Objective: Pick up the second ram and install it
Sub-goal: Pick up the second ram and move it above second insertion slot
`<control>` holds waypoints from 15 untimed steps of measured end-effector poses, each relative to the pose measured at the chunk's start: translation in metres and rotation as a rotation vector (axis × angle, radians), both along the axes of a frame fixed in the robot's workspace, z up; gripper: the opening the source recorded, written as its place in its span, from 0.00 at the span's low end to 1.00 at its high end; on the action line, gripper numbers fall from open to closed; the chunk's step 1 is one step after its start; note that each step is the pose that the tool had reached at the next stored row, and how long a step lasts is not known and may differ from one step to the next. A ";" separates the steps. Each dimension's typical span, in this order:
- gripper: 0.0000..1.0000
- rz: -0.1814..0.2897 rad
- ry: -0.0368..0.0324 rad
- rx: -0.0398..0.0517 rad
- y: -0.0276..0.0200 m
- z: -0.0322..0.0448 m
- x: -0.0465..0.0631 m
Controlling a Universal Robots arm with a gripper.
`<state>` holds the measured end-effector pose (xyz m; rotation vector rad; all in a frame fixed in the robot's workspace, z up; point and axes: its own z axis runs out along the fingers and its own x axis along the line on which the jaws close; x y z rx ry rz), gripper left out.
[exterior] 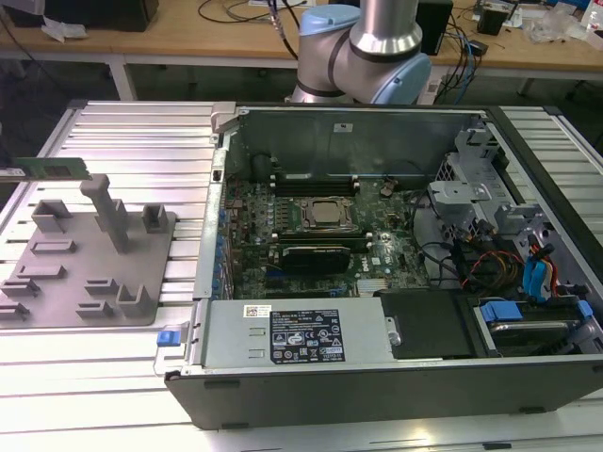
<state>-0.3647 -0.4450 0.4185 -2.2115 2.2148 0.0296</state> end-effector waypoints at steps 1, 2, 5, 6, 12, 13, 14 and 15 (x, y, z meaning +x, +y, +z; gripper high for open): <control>0.09 0.000 -0.0001 0.0001 0.0000 0.0000 0.005; 0.09 0.000 0.0000 0.0001 0.0000 0.0000 0.009; 0.09 0.000 0.0000 0.0000 0.0000 0.0000 0.023; 0.09 0.000 0.0001 -0.0001 0.0000 0.0000 0.028; 0.09 0.000 -0.0001 0.0001 0.0000 -0.0001 0.058; 0.09 0.000 -0.0001 0.0001 0.0000 -0.0001 0.066; 0.09 0.000 0.0000 0.0000 0.0000 -0.0001 0.069; 0.09 0.000 0.0000 0.0000 -0.0001 -0.0001 0.073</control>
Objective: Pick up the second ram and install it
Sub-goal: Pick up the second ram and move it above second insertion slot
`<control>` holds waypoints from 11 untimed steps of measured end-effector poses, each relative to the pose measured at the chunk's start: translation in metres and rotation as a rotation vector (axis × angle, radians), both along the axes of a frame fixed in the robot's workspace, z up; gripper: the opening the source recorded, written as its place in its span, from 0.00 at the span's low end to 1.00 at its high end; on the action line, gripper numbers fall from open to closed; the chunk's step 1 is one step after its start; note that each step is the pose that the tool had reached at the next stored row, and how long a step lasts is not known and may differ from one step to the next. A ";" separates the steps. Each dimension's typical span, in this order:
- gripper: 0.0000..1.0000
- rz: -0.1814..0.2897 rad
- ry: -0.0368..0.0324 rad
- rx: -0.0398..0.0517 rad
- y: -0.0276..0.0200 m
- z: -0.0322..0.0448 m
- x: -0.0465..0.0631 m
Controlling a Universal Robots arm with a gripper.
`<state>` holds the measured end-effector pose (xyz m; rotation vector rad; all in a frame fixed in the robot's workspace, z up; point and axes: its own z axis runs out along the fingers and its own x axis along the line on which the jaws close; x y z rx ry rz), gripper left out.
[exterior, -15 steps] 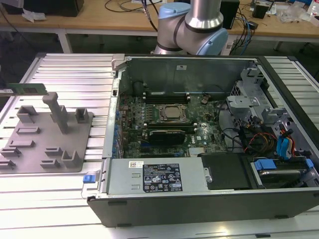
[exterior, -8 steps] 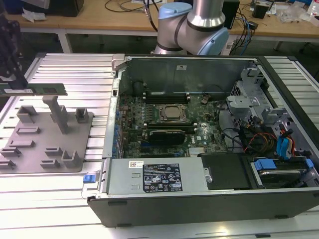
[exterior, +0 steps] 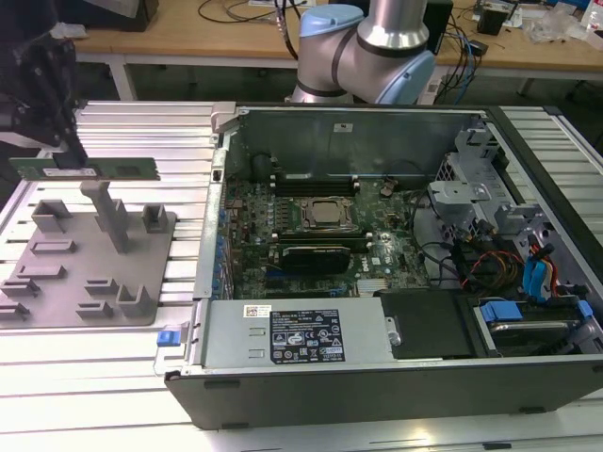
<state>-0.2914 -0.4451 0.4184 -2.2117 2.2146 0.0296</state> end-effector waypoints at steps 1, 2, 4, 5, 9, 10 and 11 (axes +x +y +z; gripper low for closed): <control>0.09 0.000 0.0000 0.0001 0.0000 -0.0001 0.005; 0.09 0.000 -0.0001 0.0002 0.0001 -0.0001 0.013; 0.09 0.000 0.0000 0.0001 0.0000 -0.0001 0.029; 0.09 0.000 0.0000 0.0001 0.0001 -0.0001 0.033; 0.09 0.000 0.0001 0.0001 0.0001 -0.0002 0.060; 0.09 0.000 0.0002 -0.0001 0.0001 -0.0001 0.071; 0.09 0.000 0.0002 0.0000 0.0001 -0.0002 0.078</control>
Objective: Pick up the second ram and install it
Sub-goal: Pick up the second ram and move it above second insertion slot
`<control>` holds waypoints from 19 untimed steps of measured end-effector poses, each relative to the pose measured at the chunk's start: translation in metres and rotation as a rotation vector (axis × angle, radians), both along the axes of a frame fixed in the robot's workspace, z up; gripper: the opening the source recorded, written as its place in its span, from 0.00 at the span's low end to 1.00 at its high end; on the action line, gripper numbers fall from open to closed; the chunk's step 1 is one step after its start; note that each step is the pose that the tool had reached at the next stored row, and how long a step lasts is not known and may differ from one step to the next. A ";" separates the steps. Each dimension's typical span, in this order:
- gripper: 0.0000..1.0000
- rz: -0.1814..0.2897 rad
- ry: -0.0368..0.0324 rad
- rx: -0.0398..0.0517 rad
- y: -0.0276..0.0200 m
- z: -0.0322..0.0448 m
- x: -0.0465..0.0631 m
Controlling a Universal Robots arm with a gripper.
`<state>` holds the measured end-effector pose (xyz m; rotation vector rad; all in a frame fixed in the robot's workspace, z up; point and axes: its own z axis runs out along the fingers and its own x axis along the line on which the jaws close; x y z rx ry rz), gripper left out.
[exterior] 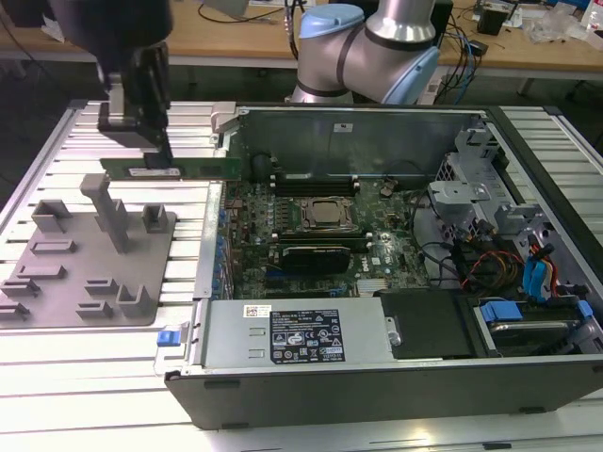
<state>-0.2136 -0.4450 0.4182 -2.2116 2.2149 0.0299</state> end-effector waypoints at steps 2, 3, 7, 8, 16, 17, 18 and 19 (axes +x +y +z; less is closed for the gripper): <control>0.09 0.000 -0.0001 0.0000 0.0000 -0.0001 0.008; 0.09 0.000 0.0000 0.0000 0.0000 -0.0001 0.013; 0.09 0.000 0.0001 0.0000 0.0000 -0.0002 0.039; 0.09 0.000 0.0001 0.0001 0.0000 -0.0002 0.045; 0.09 0.000 0.0001 0.0000 0.0000 -0.0005 0.108; 0.09 0.000 0.0002 0.0000 0.0000 -0.0005 0.113; 0.09 0.000 0.0001 0.0000 0.0000 -0.0005 0.116; 0.09 0.000 0.0001 0.0000 0.0000 -0.0005 0.122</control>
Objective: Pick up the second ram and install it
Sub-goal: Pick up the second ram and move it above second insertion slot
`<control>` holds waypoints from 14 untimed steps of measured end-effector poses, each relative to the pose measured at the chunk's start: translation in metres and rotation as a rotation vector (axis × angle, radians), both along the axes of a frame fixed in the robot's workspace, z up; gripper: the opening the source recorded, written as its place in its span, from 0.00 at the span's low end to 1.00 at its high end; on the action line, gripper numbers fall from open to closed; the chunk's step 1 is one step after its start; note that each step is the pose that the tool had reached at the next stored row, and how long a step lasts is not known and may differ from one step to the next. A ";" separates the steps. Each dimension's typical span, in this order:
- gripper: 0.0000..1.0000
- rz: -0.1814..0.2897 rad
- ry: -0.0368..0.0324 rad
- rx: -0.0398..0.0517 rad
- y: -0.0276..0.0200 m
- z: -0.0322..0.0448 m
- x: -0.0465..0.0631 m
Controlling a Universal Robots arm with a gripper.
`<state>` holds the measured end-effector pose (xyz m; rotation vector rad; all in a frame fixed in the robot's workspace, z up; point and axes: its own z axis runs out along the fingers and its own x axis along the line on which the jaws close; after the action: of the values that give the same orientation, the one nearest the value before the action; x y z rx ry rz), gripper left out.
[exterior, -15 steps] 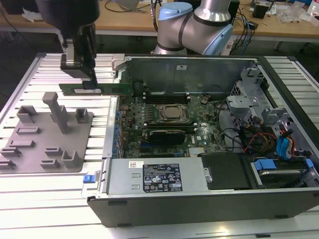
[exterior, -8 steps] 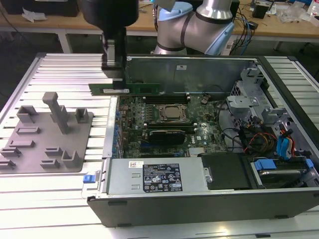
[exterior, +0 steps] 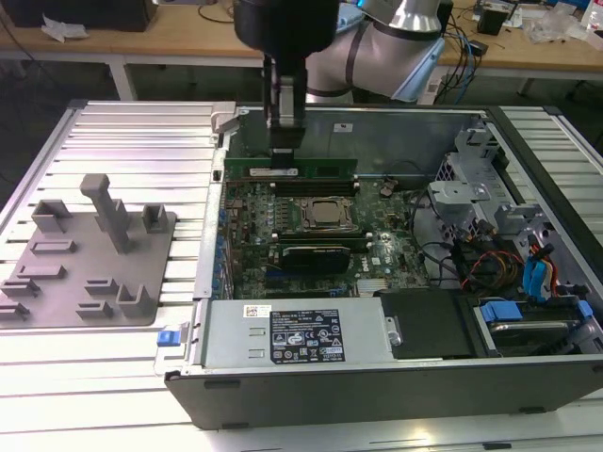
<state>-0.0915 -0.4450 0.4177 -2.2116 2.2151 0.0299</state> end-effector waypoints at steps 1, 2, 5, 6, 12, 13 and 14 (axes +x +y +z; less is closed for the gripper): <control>0.09 0.000 0.0000 0.0001 0.0000 -0.0001 0.006; 0.09 0.000 0.0000 0.0001 0.0001 -0.0003 0.012; 0.09 0.000 0.0000 0.0002 0.0016 -0.0015 0.019; 0.09 0.000 0.0000 0.0001 0.0036 -0.0028 0.021; 0.09 0.000 0.0000 0.0001 0.0172 -0.0137 0.025; 0.09 0.000 0.0000 0.0002 0.0182 -0.0155 0.026; 0.09 0.000 0.0001 0.0002 0.0199 -0.0187 0.026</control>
<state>-0.0652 -0.4252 0.3991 -2.2118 2.2148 0.0302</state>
